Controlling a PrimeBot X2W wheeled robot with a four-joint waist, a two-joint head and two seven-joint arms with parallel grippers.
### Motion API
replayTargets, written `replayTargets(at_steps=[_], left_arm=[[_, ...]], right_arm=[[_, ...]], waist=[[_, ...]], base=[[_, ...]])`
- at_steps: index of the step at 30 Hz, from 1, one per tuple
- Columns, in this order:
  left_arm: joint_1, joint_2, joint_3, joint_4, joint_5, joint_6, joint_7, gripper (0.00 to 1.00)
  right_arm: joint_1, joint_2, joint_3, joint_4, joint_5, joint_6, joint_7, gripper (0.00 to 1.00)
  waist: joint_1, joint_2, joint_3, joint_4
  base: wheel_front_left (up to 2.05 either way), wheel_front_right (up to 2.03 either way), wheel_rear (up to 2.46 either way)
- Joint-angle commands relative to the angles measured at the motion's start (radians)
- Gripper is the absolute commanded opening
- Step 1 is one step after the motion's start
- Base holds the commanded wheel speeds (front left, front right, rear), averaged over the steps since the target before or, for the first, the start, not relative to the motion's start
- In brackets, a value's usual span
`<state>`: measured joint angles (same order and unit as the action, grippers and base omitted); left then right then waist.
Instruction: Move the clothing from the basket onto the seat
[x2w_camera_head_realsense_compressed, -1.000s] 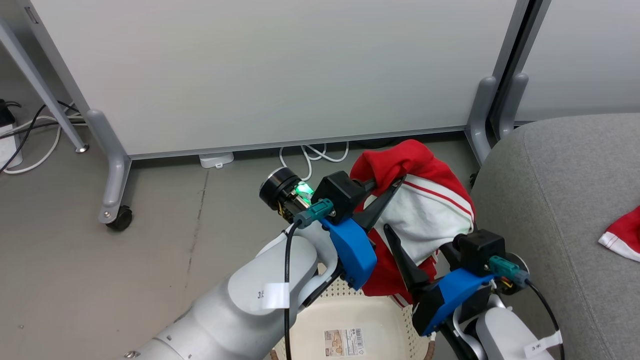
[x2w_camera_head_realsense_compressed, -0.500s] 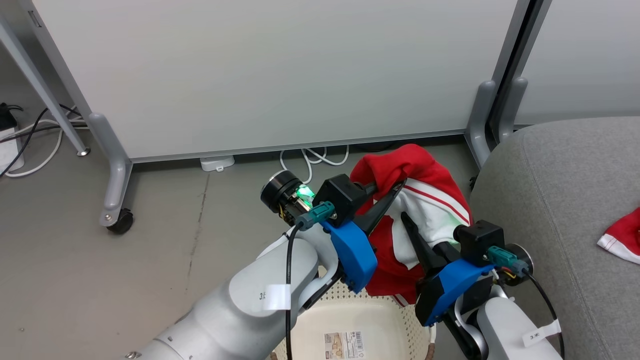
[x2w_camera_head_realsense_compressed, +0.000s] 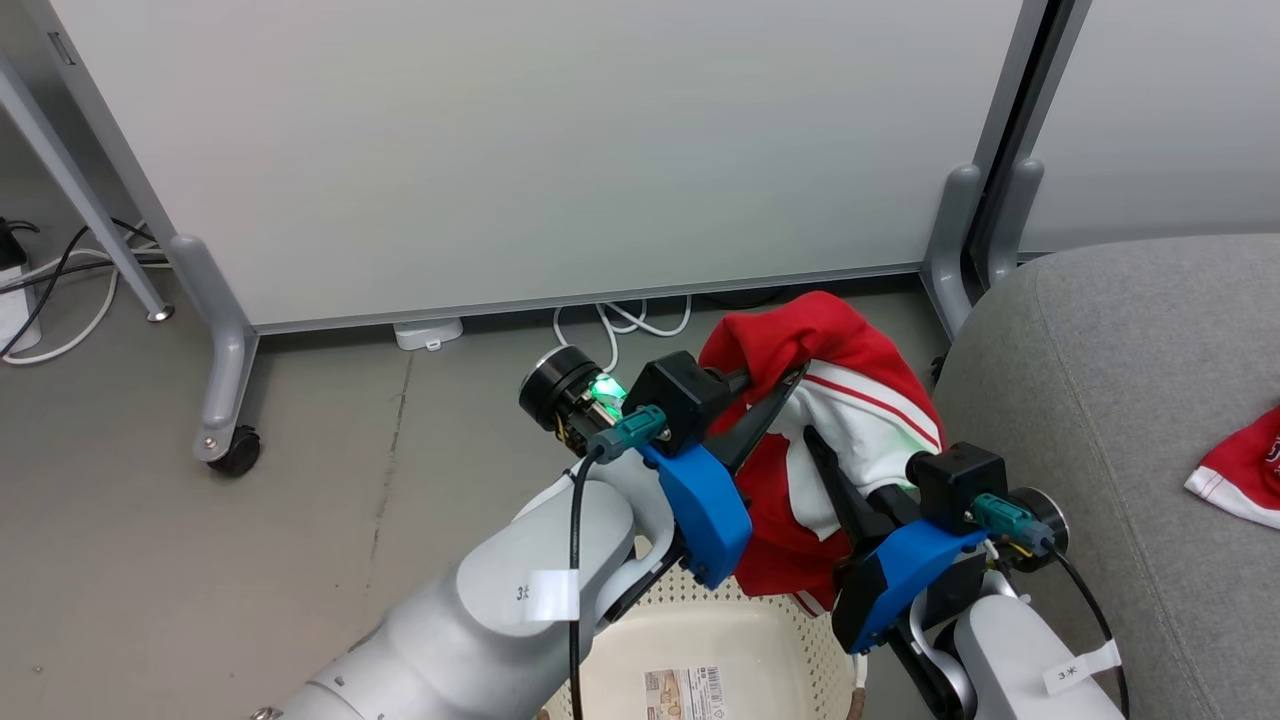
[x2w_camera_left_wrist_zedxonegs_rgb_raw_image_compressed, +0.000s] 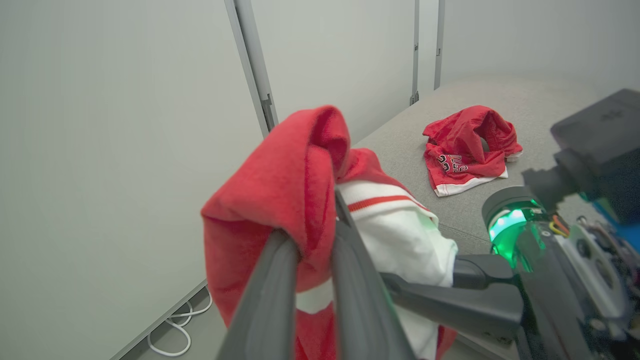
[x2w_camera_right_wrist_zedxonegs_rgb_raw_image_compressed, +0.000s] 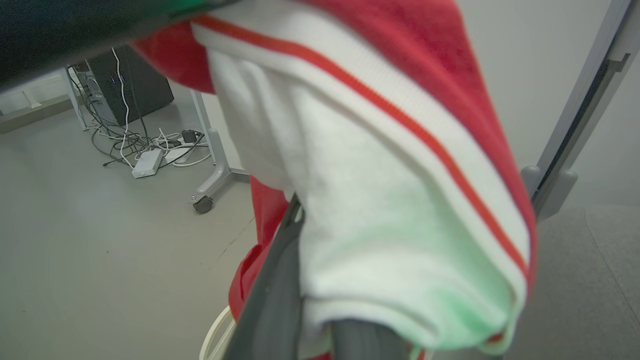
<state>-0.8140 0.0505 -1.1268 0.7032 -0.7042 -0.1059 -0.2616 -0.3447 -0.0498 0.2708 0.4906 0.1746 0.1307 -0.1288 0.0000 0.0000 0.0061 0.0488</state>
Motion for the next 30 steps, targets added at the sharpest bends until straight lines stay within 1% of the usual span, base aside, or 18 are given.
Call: replayTargets(at_steps=[1,7,12,17,21,30], left_arm=[[0.01,0.0,0.007,0.002,0.005,0.004,-0.005,1.0],[0.025,0.0,0.03,-0.003,0.018,0.01,-0.005,1.0],[0.077,0.0,0.078,-0.01,0.042,0.013,-0.005,1.0],[0.162,0.002,0.172,-0.025,0.086,0.01,-0.005,1.0],[0.237,0.02,0.26,-0.053,0.141,0.014,-0.005,1.0],[0.398,0.057,0.445,-0.157,0.283,0.003,-0.005,1.0]], right_arm=[[-0.011,-0.001,-0.003,-0.005,-0.006,0.0,0.001,0.0],[-0.013,-0.001,-0.003,-0.01,-0.013,0.0,0.0,0.0],[-0.006,-0.001,-0.007,-0.016,-0.023,0.0,0.002,0.0],[0.003,-0.001,-0.019,-0.025,-0.032,0.0,0.003,0.0],[0.008,-0.001,-0.027,-0.04,-0.039,0.0,0.007,0.0],[0.023,-0.001,-0.05,-0.078,-0.052,0.0,0.018,0.0]], waist=[[0.0,0.0,0.0,-0.001],[0.0,0.0,0.002,-0.003],[0.0,0.0,0.003,-0.005],[0.0,0.0,0.009,-0.006],[0.0,0.0,0.017,-0.005],[0.0,0.0,0.042,-0.001]], base=[[0.0,0.0,0.0],[0.0,0.0,0.0],[0.0,0.0,0.0],[0.0,0.0,0.0],[0.0,0.0,0.0],[0.0,0.0,0.0]])
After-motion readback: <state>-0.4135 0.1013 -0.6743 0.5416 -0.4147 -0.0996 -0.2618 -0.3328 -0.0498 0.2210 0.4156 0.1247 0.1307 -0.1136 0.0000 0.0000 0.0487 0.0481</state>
